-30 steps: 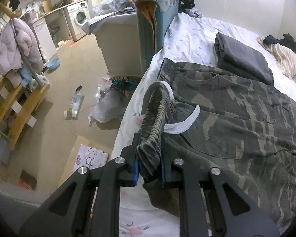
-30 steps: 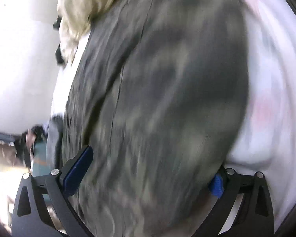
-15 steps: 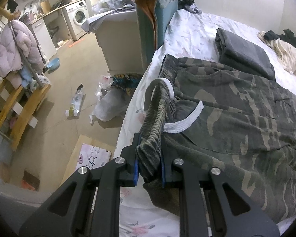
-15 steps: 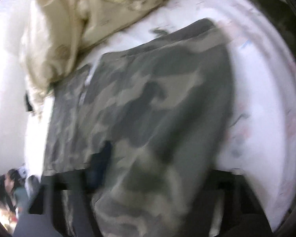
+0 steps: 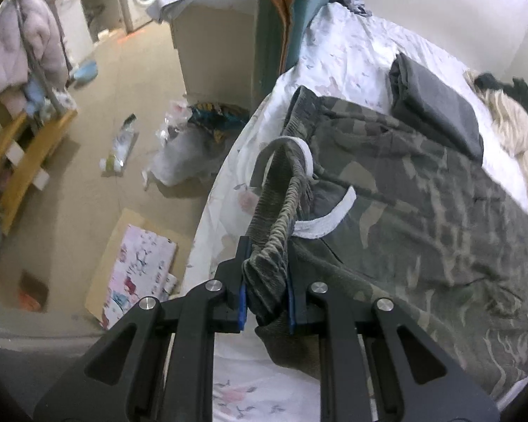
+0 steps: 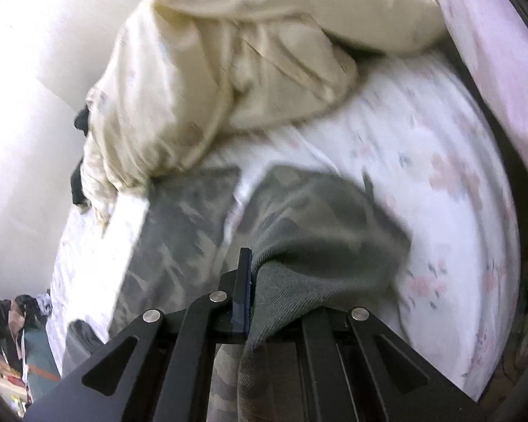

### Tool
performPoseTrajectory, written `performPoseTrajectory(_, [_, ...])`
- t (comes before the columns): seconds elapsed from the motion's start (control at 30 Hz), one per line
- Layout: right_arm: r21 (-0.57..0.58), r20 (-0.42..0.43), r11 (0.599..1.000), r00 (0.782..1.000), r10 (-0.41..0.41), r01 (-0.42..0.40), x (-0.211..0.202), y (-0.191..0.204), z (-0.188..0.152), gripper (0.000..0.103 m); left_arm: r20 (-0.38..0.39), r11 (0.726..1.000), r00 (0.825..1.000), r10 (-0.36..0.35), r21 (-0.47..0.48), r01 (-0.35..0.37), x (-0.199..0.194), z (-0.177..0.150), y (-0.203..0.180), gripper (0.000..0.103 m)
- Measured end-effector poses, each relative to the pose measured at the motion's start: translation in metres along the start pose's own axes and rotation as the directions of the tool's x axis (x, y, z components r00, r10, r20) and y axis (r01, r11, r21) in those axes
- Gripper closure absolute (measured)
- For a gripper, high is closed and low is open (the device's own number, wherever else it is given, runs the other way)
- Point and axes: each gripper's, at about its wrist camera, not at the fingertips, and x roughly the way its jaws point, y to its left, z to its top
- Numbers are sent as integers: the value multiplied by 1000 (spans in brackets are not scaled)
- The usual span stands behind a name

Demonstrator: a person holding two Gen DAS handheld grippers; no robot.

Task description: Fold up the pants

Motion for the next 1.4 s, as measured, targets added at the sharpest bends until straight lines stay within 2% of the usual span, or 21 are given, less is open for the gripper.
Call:
performPoseTrajectory(0.13, [-30,4,999,1000,21,-21,4,41,21,100,-47,999,998,-32,-35,30,-4,21,-1,90])
performPoseTrajectory(0.23, [-54,-33,998,999,29,-31,24,79,35,100,-101,997,992,-69,-44,65,1,45,-3,90])
performPoseTrajectory(0.4, [-241,-107,970,993,-54,27,86,162,41,100,-169,993,979,-110,-57,102,27,100,-19,90])
performPoseTrajectory(0.47, [-291,-133,956,987,-87,45,114,188,41,100,-169,995,981,-100,-29,96,40,123,-34,90])
performPoseTrajectory(0.57, [-417,-155,905,974,-163,85,169,235,32,100,-173,998,983,-64,18,68,70,155,-54,90])
performPoseTrajectory(0.63, [-507,-166,855,960,-223,111,212,264,15,100,-167,997,985,-47,49,56,101,178,-68,90])
performPoseTrajectory(0.73, [-615,-138,773,944,-298,154,257,287,-13,99,-188,995,982,-17,90,34,140,195,-82,89])
performPoseTrajectory(0.83, [-664,-156,733,931,-330,148,291,293,-34,96,-151,989,988,-14,145,36,164,204,-94,87])
performPoseTrajectory(0.87, [-680,-154,718,929,-336,147,296,295,-39,91,-146,988,989,-6,155,28,169,207,-96,82])
performPoseTrajectory(0.9, [-692,-154,707,928,-339,144,298,297,-41,90,-138,988,990,-5,152,26,172,209,-95,77])
performPoseTrajectory(0.93, [-690,-171,713,929,-327,124,299,297,-40,79,-139,990,990,-8,141,28,175,210,-93,72])
performPoseTrajectory(0.97, [-679,-208,730,931,-299,82,298,296,-39,57,-149,992,989,0,126,19,178,212,-90,54])
performPoseTrajectory(1.0, [-669,-245,742,932,-267,37,294,297,-37,50,-155,993,988,1,115,17,180,214,-88,37])
performPoseTrajectory(1.07, [-689,-249,725,936,-249,10,283,302,-32,46,-125,996,992,-8,88,19,173,219,-79,26])
performPoseTrajectory(1.1, [-706,-235,709,940,-247,10,275,305,-29,45,-87,997,996,-5,72,11,165,221,-73,26])
performPoseTrajectory(1.2, [-698,-277,712,946,-169,-77,249,313,-24,40,46,999,999,-25,25,24,128,222,-55,23])
performPoseTrajectory(1.23, [-697,-276,710,951,-140,-97,239,317,-23,39,80,999,996,-35,40,32,116,219,-52,21])
performPoseTrajectory(1.27, [-709,-257,696,960,-107,-112,223,321,-26,37,105,997,994,-44,72,37,107,214,-50,16])
performPoseTrajectory(1.3, [-724,-254,676,964,-75,-138,209,326,-33,37,111,992,993,-36,122,22,101,208,-48,16])
performPoseTrajectory(1.37, [-745,-308,625,951,-11,-234,187,335,-58,37,100,980,995,6,197,-25,99,194,-46,16])
performPoseTrajectory(1.4, [-755,-386,568,922,19,-327,175,344,-87,37,85,976,996,24,214,-42,100,185,-41,16])
